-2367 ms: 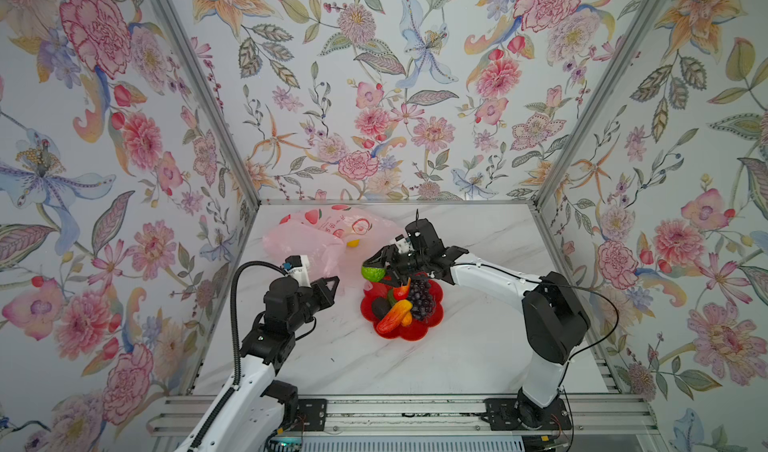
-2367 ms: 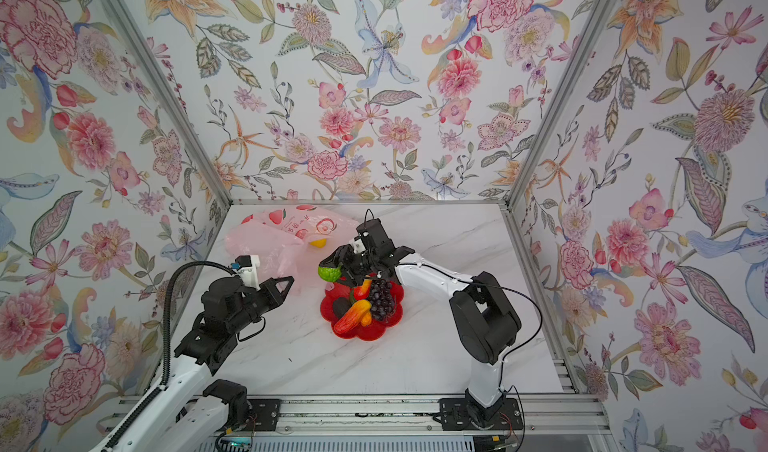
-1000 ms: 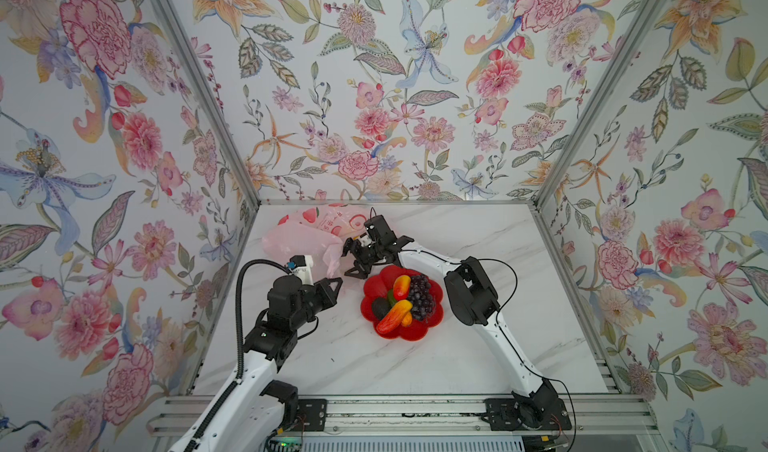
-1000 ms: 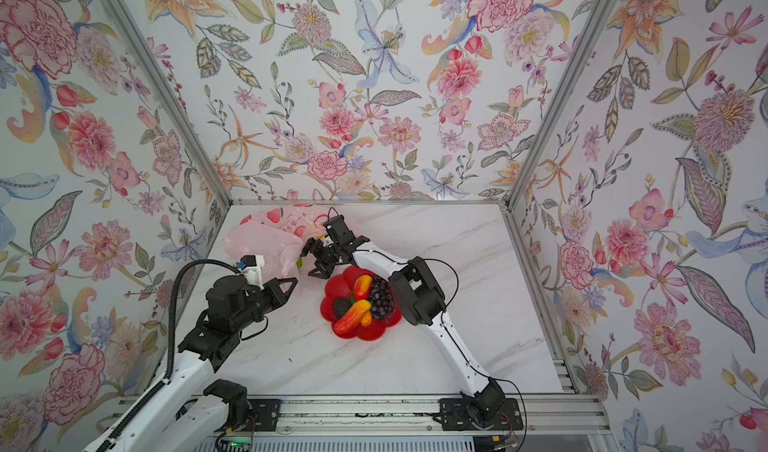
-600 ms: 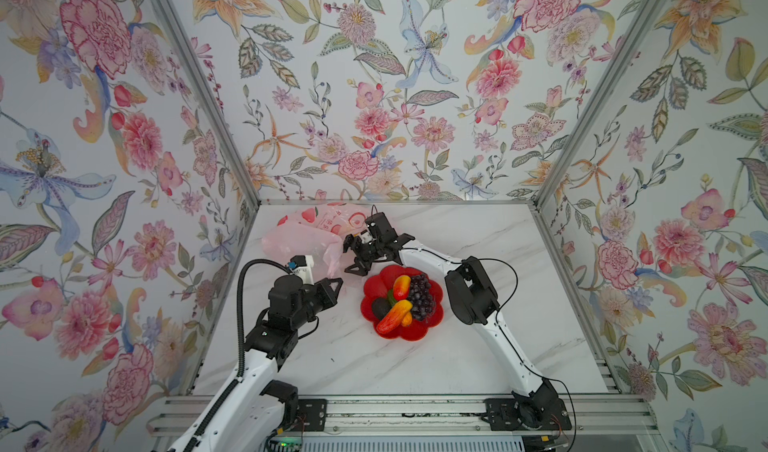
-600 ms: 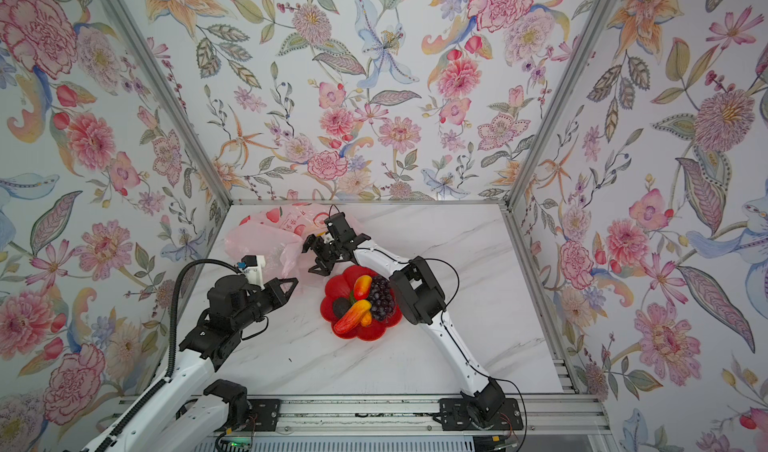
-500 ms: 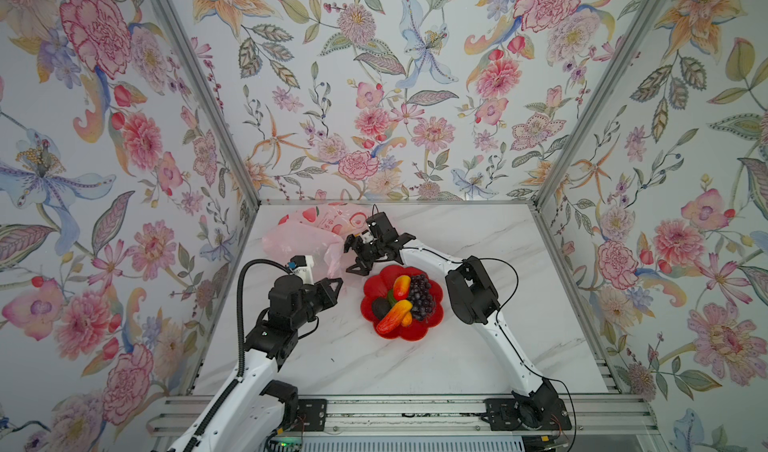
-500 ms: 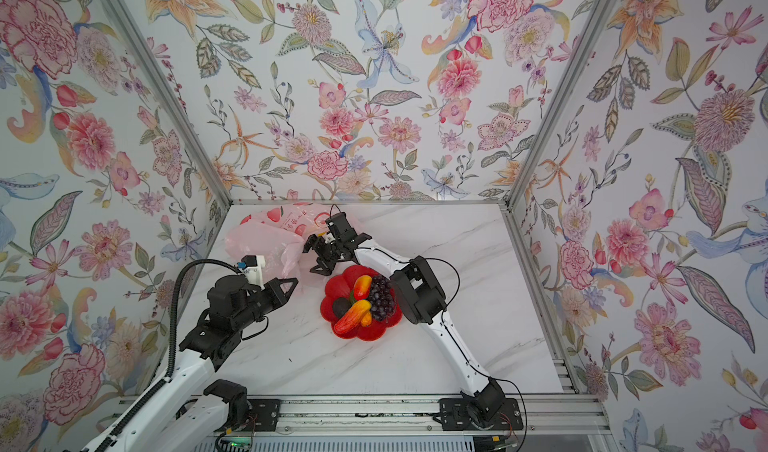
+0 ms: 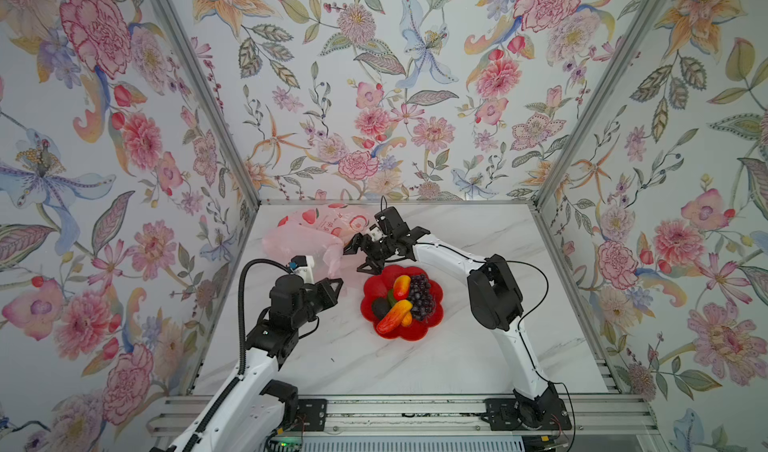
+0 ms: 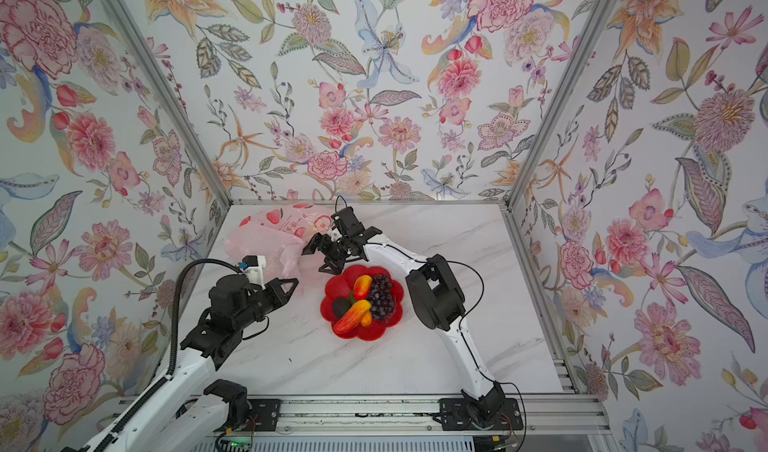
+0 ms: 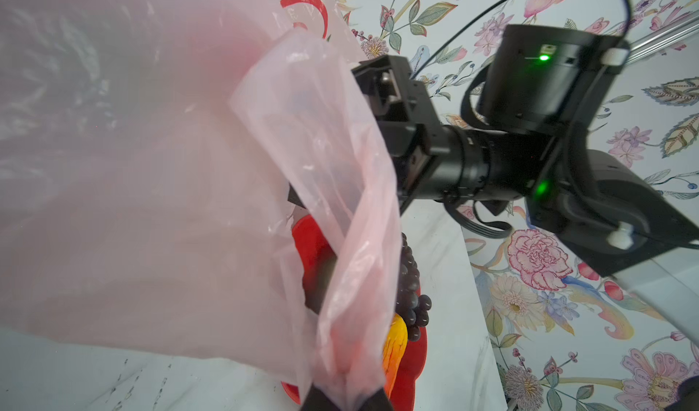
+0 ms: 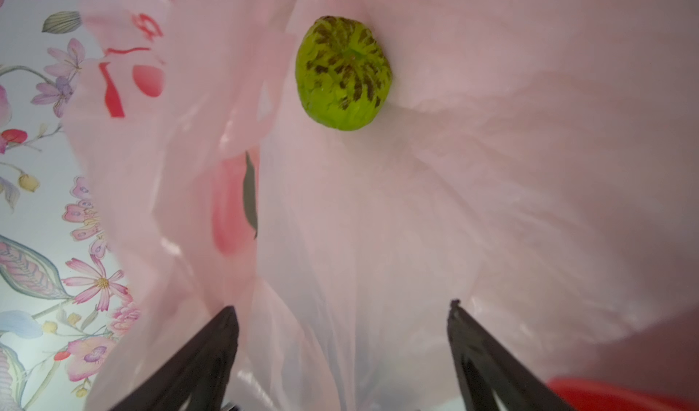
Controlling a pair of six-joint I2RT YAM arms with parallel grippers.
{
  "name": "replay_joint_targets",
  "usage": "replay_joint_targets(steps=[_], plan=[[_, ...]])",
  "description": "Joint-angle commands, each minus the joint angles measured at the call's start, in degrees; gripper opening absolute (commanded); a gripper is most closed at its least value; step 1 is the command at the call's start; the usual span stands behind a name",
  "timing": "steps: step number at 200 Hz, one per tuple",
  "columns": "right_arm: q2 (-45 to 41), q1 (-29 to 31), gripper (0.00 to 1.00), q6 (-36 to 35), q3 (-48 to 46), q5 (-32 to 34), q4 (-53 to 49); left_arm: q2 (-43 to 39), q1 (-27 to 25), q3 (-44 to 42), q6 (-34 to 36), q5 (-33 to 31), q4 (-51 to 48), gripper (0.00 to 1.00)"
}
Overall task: Place the fruits into the plastic bag
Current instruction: 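Open the right gripper inside the bag to drop the custard apple, then withdraw the right gripper from the bag and move it over the plate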
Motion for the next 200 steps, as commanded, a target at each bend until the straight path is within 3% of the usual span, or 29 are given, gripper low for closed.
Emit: replay_joint_targets(steps=[1, 78, 115, 135, 176, 200], plan=[[-7.52, 0.50, 0.88, -5.91, -4.95, 4.23, -4.36, -0.58, -0.41, 0.36, 0.27, -0.04, 0.64, 0.00], [-27.05, 3.75, 0.89, -16.02, -21.20, 23.56, -22.46, -0.43, -0.26, 0.44, 0.69, 0.87, 0.99, 0.00], [-32.52, 4.76, 0.90, -14.31, -28.64, 25.35, -23.58, -0.78, -0.47, 0.27, 0.63, 1.16, 0.74, 0.00], [-34.04, 6.06, 1.00, -13.16, -30.85, 26.88, -24.80, -1.27, -0.42, 0.24, 0.61, 0.99, 0.38, 0.00], [-37.21, 10.00, 0.99, -8.35, -33.84, 31.98, -25.35, -2.14, -0.39, -0.11, 0.53, 0.81, -0.06, 0.00], [-37.86, 9.84, 0.99, -3.19, -36.40, 31.64, -25.23, -2.43, -0.39, -0.19, 0.53, 0.77, -0.23, 0.00]])
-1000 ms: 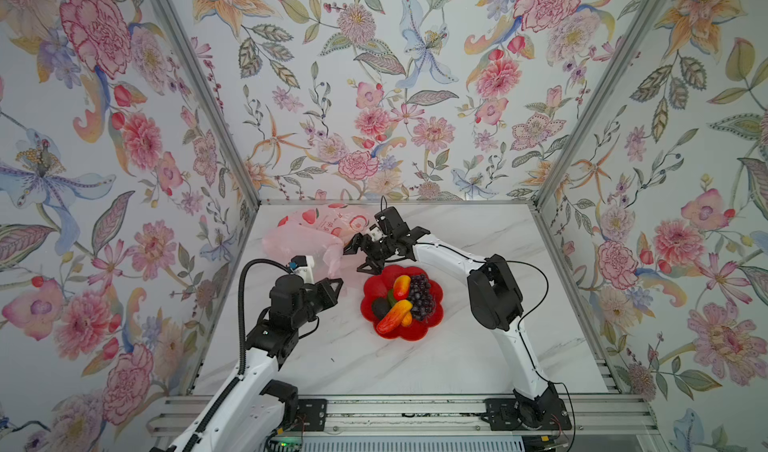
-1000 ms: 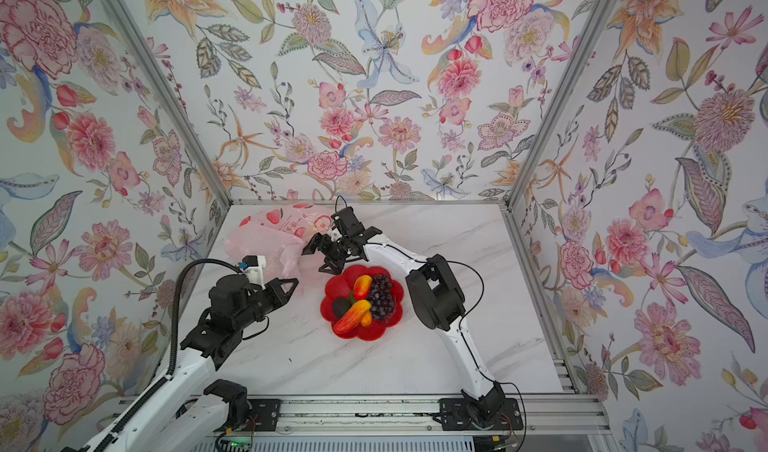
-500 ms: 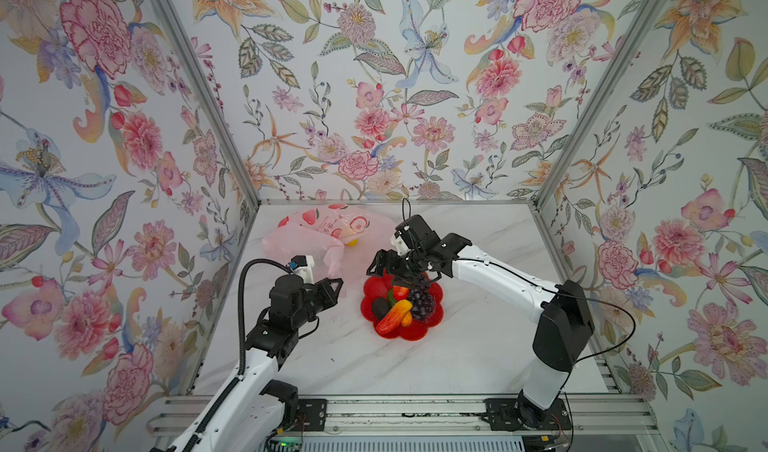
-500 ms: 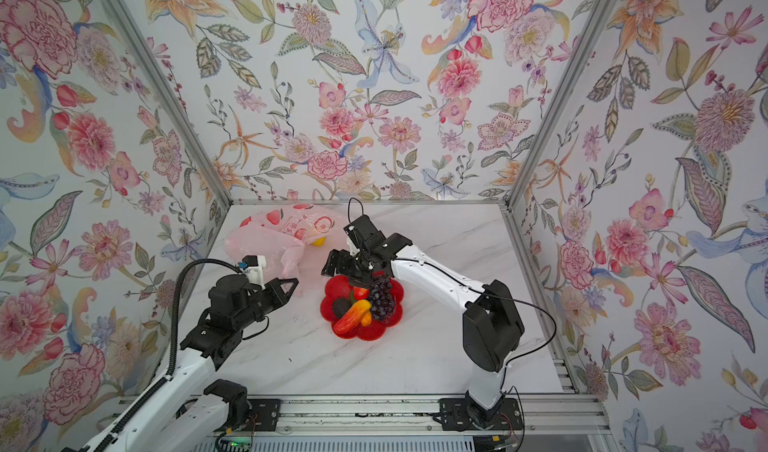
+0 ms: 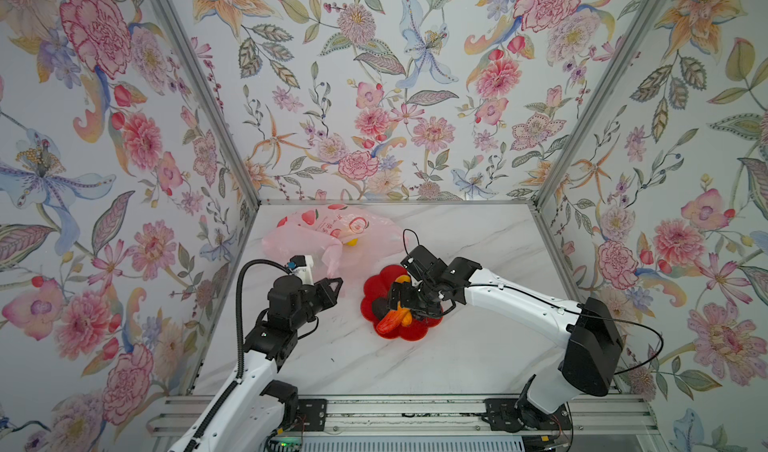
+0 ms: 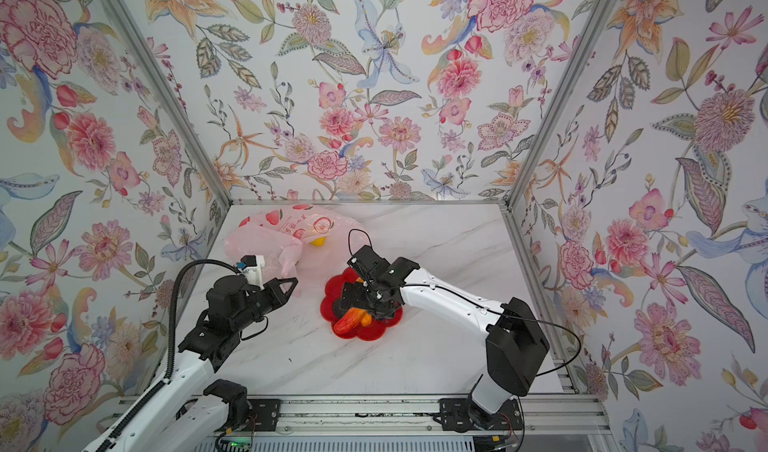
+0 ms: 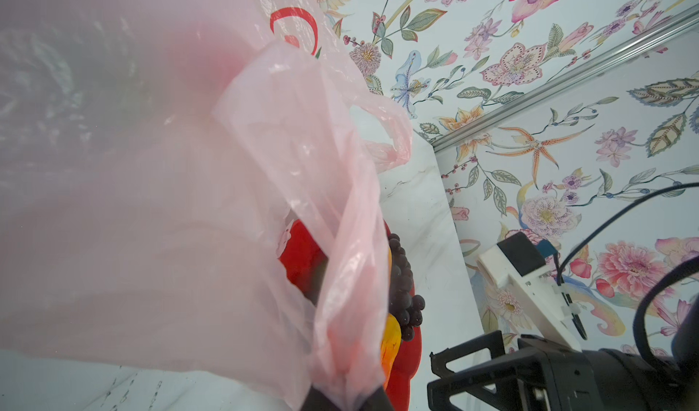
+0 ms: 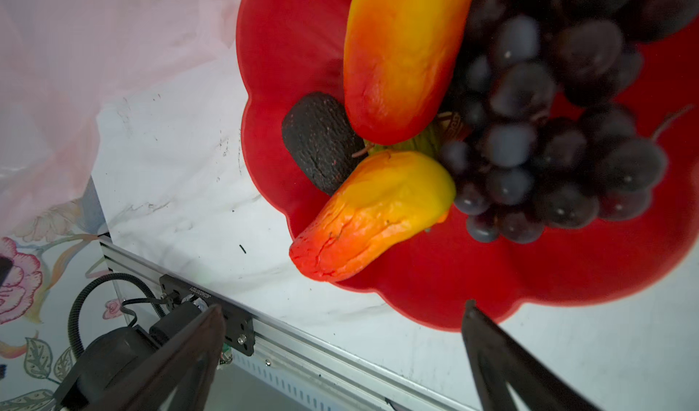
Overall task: Place the fruits into the plastic bag
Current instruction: 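Withdraw the right gripper from the bag and move it over the plate, then lower the right gripper and grasp the yellow mango on the plate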
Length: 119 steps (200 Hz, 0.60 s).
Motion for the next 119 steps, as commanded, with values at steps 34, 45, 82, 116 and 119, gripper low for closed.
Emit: replay_joint_targets(steps=[34, 45, 82, 116, 119], plan=[[-0.73, -0.67, 0.99, 10.72, -2.82, 1.35, -1.39, -1.37, -0.40, -0.43, 0.60, 0.61, -0.42, 0.00], [-0.20, -0.70, 0.99, 12.00, -2.39, 1.24, -1.38, -1.58, -0.44, -0.54, 0.53, 0.54, -0.54, 0.00], [2.46, -0.69, 0.99, 15.91, -1.57, 0.23, -1.36, -2.08, -0.47, -0.63, 0.36, 0.63, -0.64, 0.00], [5.27, -0.72, 0.97, 17.39, 0.41, -0.75, -1.46, -2.48, -0.45, -0.27, 0.92, 0.53, -1.47, 0.00], [5.47, -0.72, 0.97, 17.41, 0.55, -0.76, -1.44, -2.48, -0.44, -0.26, 1.01, 0.54, -1.57, 0.00]])
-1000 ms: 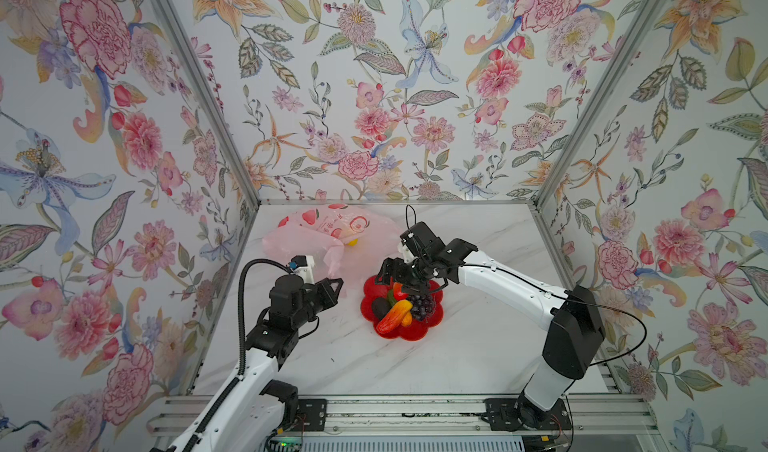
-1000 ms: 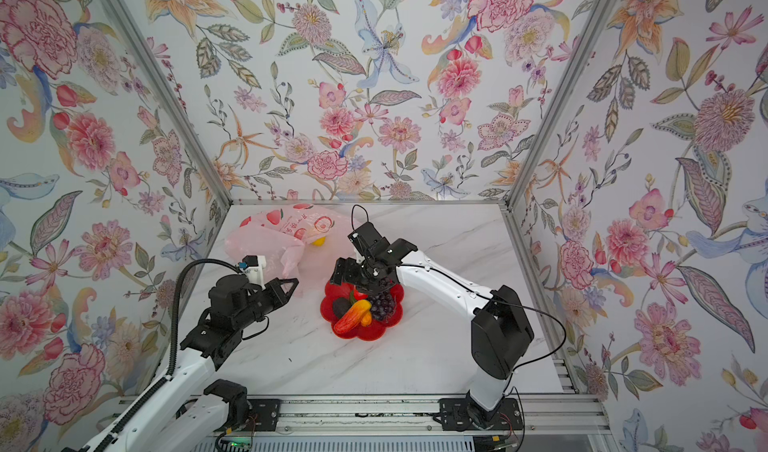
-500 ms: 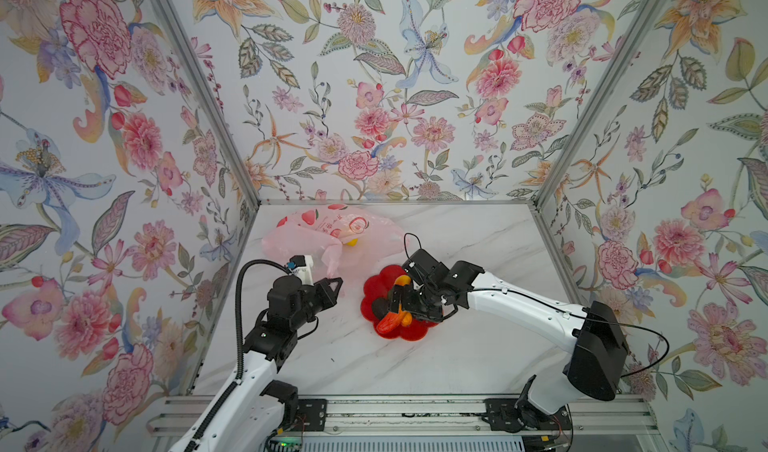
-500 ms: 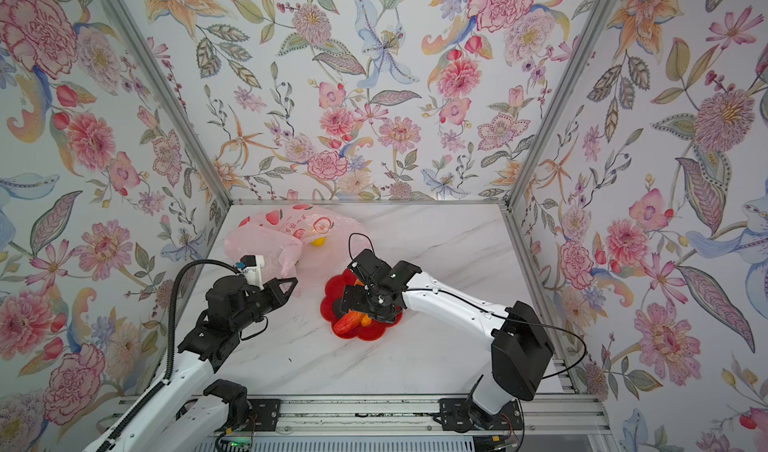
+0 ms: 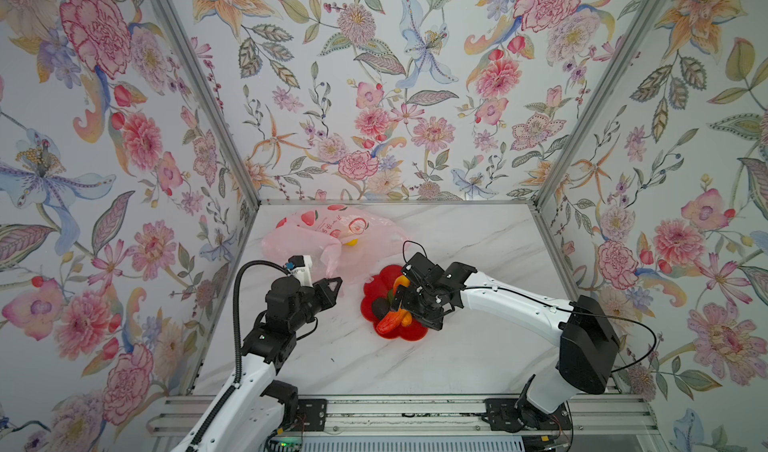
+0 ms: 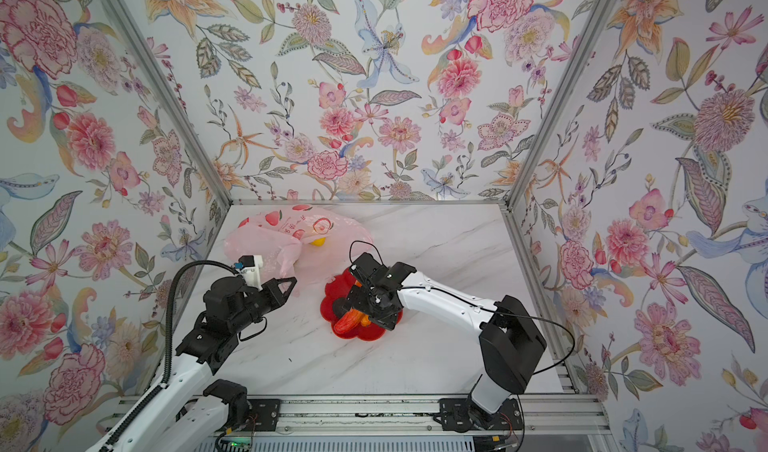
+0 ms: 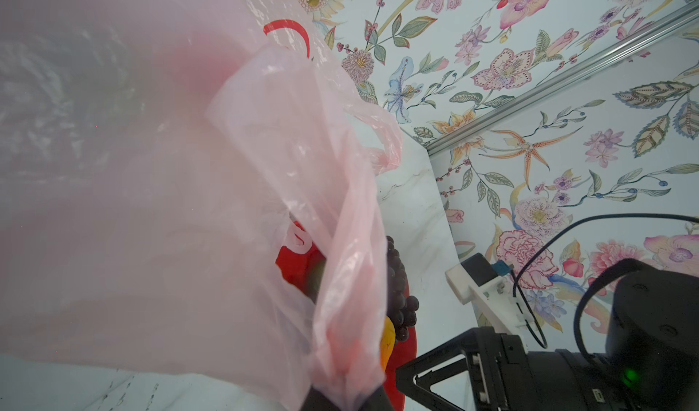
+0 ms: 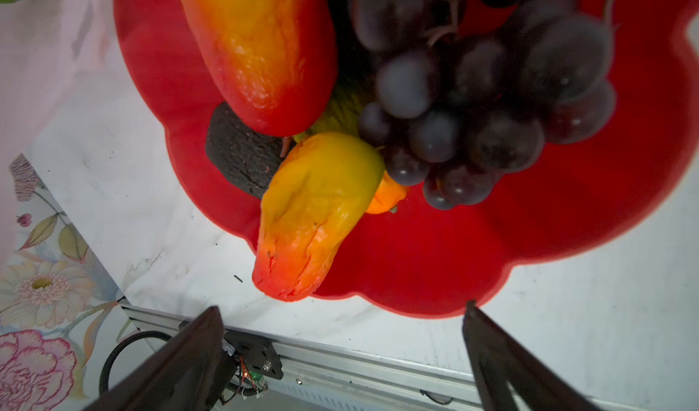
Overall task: Place the fruits into the plastic bag
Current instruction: 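Lower the right gripper and grasp the yellow mango on the plate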
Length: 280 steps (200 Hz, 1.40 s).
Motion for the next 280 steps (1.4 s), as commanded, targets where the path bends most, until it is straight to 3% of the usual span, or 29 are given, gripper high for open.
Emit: replay_joint_targets(steps=[1, 41, 195, 244, 280], plan=[[2.02, -0.11, 0.97, 2.62, 2.66, -0.56, -1.13, -0.84, -0.41, -0.19, 1.05, 0.55, -1.30, 0.00], [4.74, -0.07, 0.86, 3.69, 5.04, -0.73, -1.13, -0.53, -0.30, 0.24, 1.87, 0.81, -1.75, 0.00], [13.43, -0.95, 0.61, 3.51, 9.88, -3.98, -1.05, 0.78, 0.12, 0.08, 4.30, 1.70, -2.69, 0.00], [12.56, -0.94, 0.41, 3.58, 9.65, -3.71, -1.08, 0.81, 0.48, 0.14, 4.53, 1.83, -2.78, 0.00], [10.44, -0.85, 0.37, 3.98, 8.25, -3.98, -1.05, 0.74, 0.53, 0.05, 4.36, 2.14, -2.42, 0.00]])
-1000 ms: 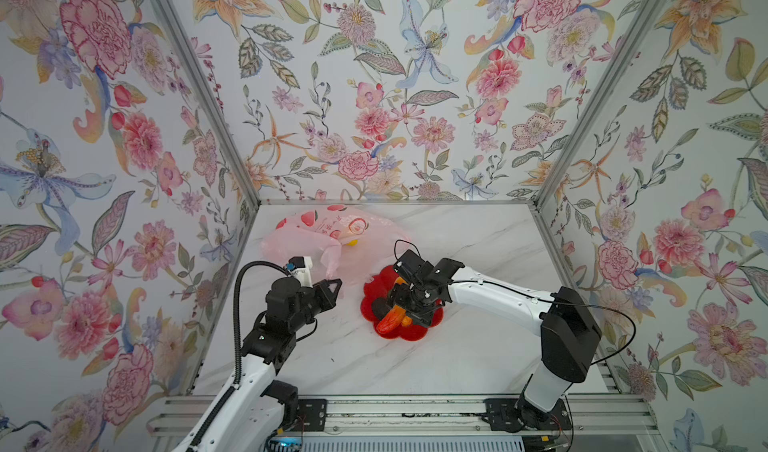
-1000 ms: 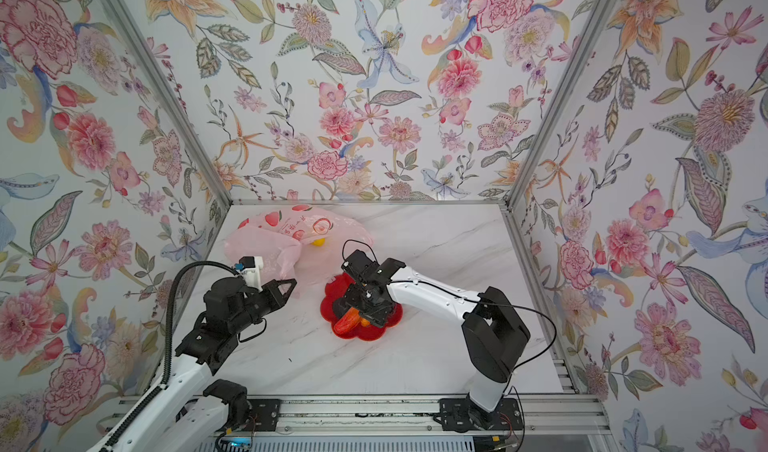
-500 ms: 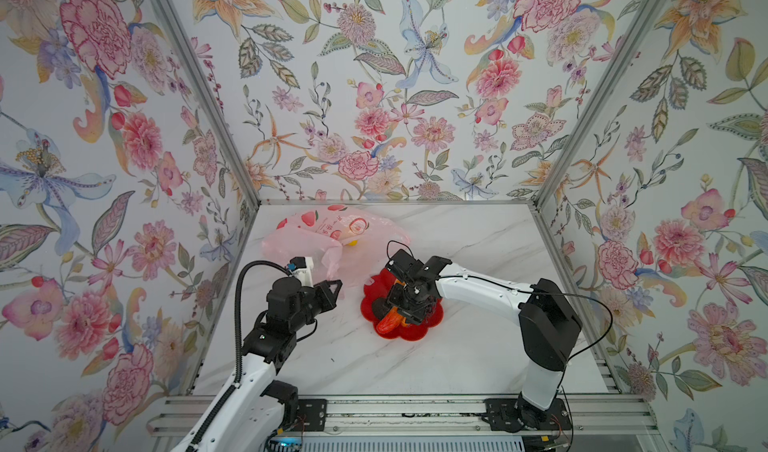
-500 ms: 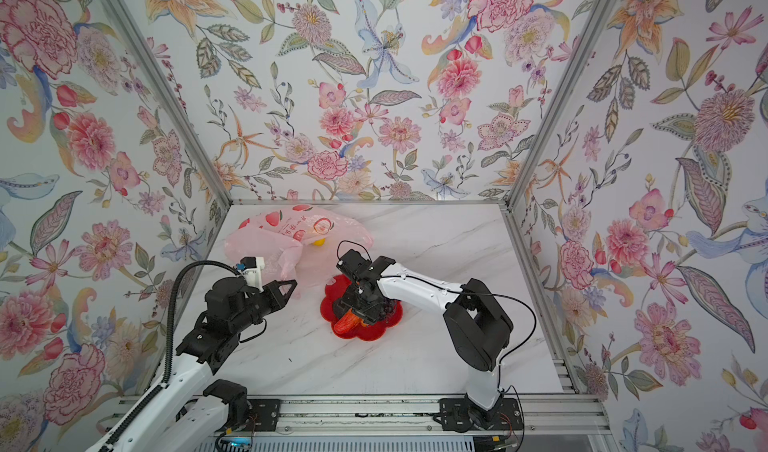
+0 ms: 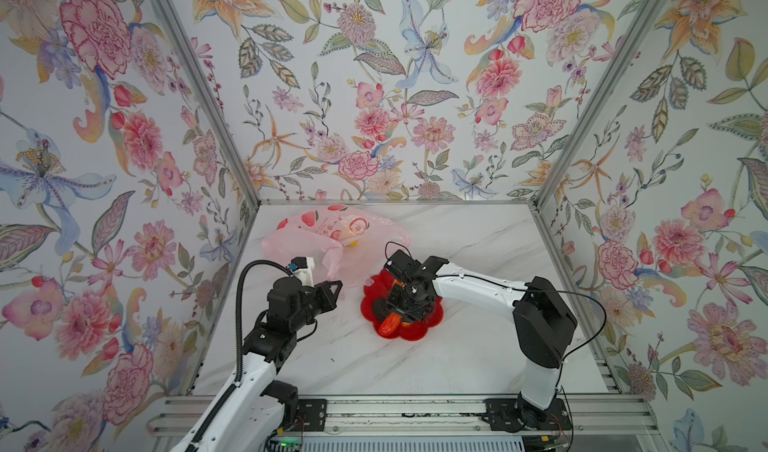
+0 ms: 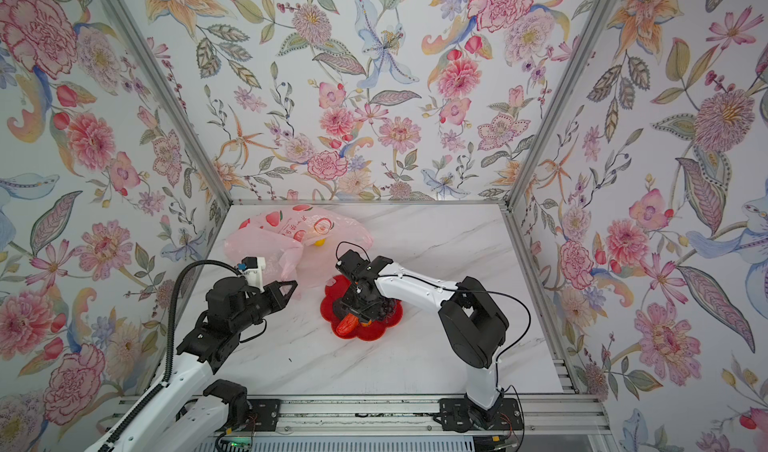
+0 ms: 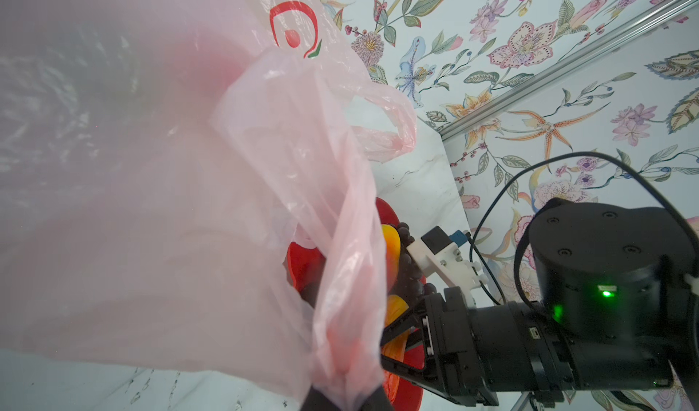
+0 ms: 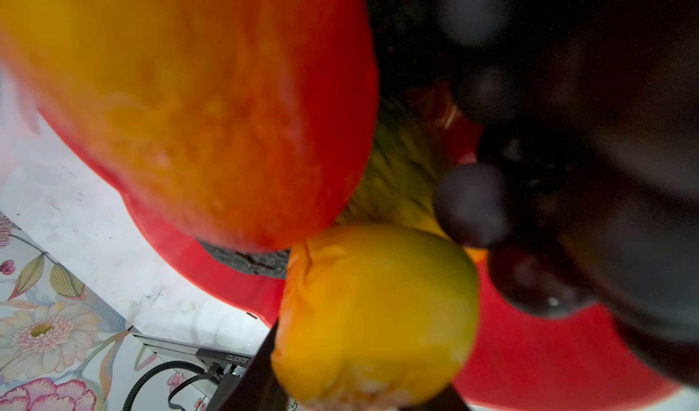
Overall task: Place the fruits into the plastic bag
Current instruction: 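Lower the right gripper and grasp the yellow mango on the plate, then lift the yellow mango with the right gripper into the bag's opening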
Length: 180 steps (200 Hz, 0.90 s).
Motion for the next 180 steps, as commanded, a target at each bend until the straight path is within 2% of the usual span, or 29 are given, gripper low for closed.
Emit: replay_joint_targets(steps=[1, 37, 58, 103, 132, 153, 180], plan=[[-2.16, -0.18, 0.37, 0.61, -0.32, -0.09, -1.16, 0.00, 0.49, 0.06, 0.90, 1.87, -0.14, 0.00], [-7.24, -0.24, 0.36, -0.32, -0.52, 0.77, -1.25, -0.32, 0.59, 0.05, 0.04, 1.65, -0.17, 0.00], [-10.43, -1.71, 0.36, -3.33, 0.64, 1.01, -0.98, -0.48, 0.52, 0.01, -0.81, 1.09, 0.13, 0.00], [-11.92, -6.71, 0.35, -12.50, 1.54, -7.40, 7.48, -0.32, 0.49, 0.17, -5.07, -0.59, -0.01, 0.00], [-9.98, -9.60, 0.34, -10.57, -0.01, -14.28, 18.87, 1.52, 0.46, 2.89, -5.02, -0.31, -3.43, 0.00], [-6.67, -10.08, 0.34, -9.82, 1.03, -15.15, 24.68, 2.53, 0.52, 4.99, -3.43, -1.08, -6.36, 0.00], [0.96, -9.38, 0.32, -8.20, 7.73, -15.49, 25.52, 2.99, 0.49, 5.83, -4.39, -0.07, -6.44, 0.00]])
